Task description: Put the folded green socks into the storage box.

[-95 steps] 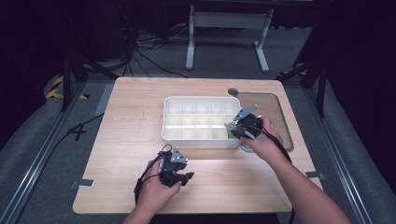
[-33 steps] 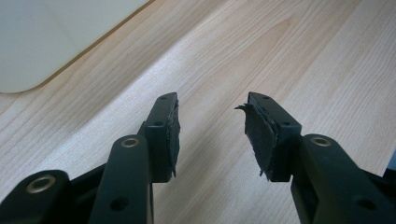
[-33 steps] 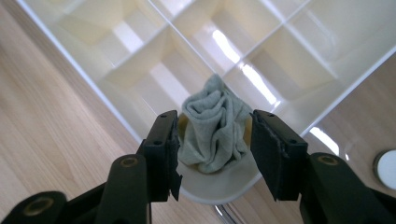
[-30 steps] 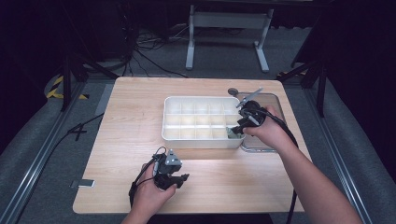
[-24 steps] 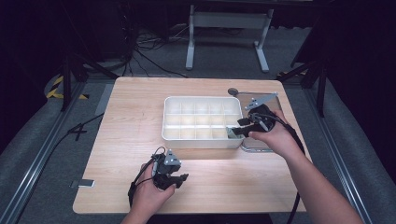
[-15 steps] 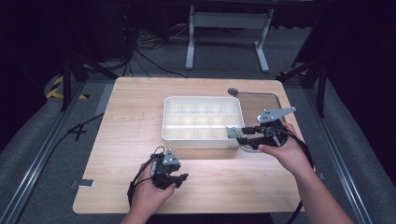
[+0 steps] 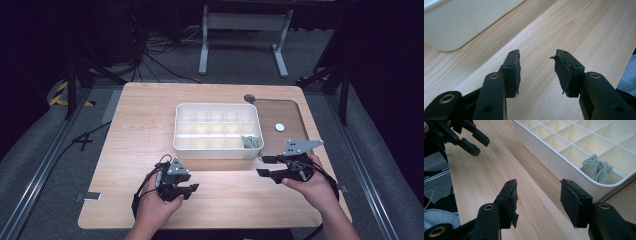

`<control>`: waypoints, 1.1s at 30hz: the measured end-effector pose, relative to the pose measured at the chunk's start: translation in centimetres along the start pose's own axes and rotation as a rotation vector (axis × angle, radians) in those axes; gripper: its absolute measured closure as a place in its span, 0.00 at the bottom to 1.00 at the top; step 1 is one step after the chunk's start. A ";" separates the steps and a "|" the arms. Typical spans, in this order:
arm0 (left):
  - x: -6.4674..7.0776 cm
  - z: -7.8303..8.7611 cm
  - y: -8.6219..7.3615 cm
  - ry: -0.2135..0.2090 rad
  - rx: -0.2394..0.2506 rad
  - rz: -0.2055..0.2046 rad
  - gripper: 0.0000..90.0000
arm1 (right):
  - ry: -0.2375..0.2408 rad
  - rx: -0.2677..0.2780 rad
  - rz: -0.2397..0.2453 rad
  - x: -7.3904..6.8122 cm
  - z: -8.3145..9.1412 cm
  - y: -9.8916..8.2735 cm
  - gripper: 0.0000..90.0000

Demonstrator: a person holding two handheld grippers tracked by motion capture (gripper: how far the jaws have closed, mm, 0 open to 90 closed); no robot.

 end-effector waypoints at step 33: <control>0.6 -2.8 -2.8 -0.087 -0.155 -0.127 0.60 | 0.002 -0.087 0.073 -1.1 -4.9 -7.8 0.54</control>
Point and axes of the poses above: each handheld gripper's, and its own axes: z roughly backward along the jaws, y roughly out of its top, x roughly to its right, the point moved 10 cm from there along -z, roughly forward along the jaws, and after that the axes turned 3 degrees about x, right-handed, at the moved point
